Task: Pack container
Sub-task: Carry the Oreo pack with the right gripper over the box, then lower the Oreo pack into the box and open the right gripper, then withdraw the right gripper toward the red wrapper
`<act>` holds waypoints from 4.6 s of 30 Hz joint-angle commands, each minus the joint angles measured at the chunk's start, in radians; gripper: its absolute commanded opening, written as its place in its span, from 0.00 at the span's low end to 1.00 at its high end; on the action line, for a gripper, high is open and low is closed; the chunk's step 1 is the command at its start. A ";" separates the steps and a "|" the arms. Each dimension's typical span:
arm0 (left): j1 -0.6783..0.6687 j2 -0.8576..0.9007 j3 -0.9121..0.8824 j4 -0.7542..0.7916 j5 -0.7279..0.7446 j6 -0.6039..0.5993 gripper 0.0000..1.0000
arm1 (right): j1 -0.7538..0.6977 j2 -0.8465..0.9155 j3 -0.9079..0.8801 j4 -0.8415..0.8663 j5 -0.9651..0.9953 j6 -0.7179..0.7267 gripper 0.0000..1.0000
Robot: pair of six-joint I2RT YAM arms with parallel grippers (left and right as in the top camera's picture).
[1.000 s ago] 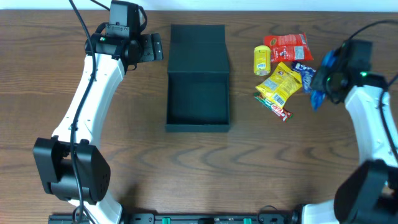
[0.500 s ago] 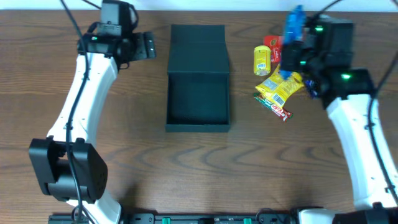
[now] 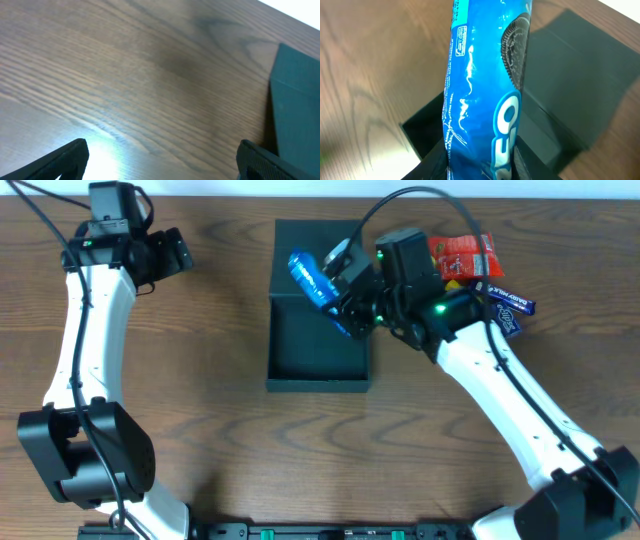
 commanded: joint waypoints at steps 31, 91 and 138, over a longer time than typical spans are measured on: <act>0.010 0.011 -0.004 -0.036 0.018 0.047 0.95 | 0.095 0.265 0.020 0.173 0.373 -0.508 0.33; 0.010 0.011 -0.004 -0.055 0.018 0.047 0.96 | 0.117 0.422 0.016 -0.048 0.484 -0.263 0.01; 0.010 0.011 -0.004 -0.055 0.018 0.047 0.95 | -0.401 0.377 0.254 0.158 0.360 0.610 0.80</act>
